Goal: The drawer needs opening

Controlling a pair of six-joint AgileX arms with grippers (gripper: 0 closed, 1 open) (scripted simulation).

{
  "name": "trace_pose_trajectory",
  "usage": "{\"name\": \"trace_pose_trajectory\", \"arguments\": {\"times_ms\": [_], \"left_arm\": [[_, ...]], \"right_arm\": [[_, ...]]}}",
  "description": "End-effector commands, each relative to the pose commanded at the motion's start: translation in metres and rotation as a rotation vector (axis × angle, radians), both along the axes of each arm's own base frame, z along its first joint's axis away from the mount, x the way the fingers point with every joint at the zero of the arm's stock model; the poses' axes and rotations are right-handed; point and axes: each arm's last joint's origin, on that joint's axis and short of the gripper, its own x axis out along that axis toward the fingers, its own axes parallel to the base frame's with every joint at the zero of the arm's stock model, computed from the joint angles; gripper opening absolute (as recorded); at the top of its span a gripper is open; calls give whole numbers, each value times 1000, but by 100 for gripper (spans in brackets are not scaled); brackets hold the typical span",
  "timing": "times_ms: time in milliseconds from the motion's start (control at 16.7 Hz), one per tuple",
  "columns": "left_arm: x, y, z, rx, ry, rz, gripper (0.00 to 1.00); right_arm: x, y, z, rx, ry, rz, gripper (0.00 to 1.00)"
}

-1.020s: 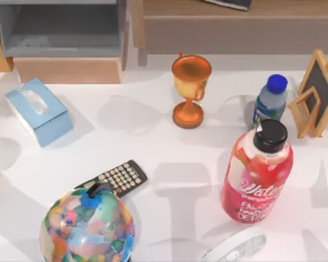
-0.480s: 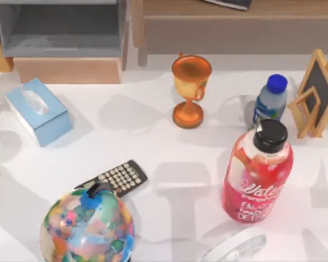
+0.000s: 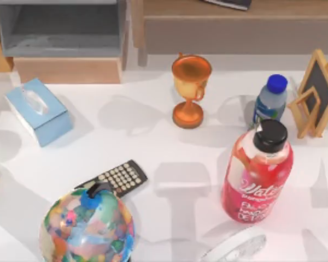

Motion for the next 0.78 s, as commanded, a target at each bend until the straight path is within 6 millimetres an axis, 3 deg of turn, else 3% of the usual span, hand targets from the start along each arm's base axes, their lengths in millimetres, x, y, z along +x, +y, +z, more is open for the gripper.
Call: {"name": "trace_pose_trajectory", "arguments": {"times_ms": [180,240,780], "left_arm": [[0,0,0,0,0,0,2],[0,0,0,0,0,0,0],[-2,2,-5,-12,16,4,0]], "right_arm": [[0,0,0,0,0,0,100],[0,0,0,0,0,0,100],[0,0,0,0,0,0,100]]}}
